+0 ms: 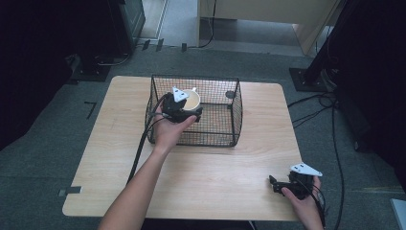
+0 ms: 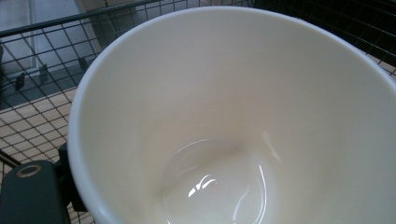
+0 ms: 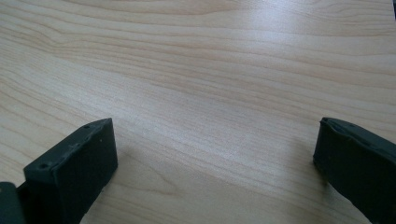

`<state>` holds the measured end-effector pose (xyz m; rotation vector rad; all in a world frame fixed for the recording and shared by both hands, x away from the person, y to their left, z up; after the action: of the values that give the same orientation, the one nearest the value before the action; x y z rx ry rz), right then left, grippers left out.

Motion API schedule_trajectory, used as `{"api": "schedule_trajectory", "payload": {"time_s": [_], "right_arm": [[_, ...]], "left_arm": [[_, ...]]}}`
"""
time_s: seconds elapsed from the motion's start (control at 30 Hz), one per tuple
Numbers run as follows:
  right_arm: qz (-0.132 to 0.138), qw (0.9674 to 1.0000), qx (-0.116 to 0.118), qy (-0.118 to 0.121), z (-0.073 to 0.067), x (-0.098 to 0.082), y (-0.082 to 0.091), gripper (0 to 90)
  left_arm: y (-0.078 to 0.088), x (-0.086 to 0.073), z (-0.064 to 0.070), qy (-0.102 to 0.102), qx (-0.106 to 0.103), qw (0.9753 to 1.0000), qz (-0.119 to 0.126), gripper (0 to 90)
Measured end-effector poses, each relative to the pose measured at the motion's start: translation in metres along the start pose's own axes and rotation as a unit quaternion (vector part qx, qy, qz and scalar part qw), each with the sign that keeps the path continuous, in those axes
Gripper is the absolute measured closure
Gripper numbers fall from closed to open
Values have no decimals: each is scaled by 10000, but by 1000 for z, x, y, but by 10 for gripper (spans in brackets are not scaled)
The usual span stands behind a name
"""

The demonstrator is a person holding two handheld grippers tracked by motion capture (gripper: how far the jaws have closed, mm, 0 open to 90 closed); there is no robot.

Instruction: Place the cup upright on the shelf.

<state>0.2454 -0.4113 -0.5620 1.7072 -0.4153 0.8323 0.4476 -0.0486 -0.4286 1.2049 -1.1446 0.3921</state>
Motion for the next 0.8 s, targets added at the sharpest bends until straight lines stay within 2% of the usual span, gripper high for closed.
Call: {"api": "schedule_trajectory", "payload": {"time_s": [0.1, 0.33, 0.43, 0.47, 0.6, 0.67, 0.8], "right_arm": [[-7, 10000, 17, 11, 0, 0, 0, 0], [-9, 10000, 29, 15, -1, 0, 0, 0], [-10, 10000, 30, 18, -1, 0, 0, 0], [-10, 10000, 30, 18, -1, 0, 0, 0], [-9, 10000, 27, 19, -1, 0, 0, 0], [-8, 10000, 29, 20, -1, 0, 0, 0], [-9, 10000, 34, 23, -1, 0, 0, 0]], "left_arm": [[-12, 6, -2, -154, 84, 9998, -26, 94], [-31, 11, -12, -192, 22, 9998, -52, 94], [-39, 11, -16, -392, 39, 9991, -167, 94], [-42, 10, -18, -411, 28, 9991, -140, 94], [-55, 4, -25, -244, -104, 9995, -172, 95], [-61, 1, -24, -278, -218, 9993, -140, 95], [-67, -2, -20, -371, -273, 9988, -153, 95]]}}
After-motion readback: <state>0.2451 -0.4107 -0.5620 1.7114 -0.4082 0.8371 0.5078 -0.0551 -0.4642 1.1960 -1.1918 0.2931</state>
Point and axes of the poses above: each handheld gripper's, and its own axes: y roughly backward along the jaws, x roughly out of its top, z roughly to its right, the point moved 5 cm from there along -y, roughly forward along the jaws, and after that the axes turned 7 degrees about x, right-handed, at the moved point
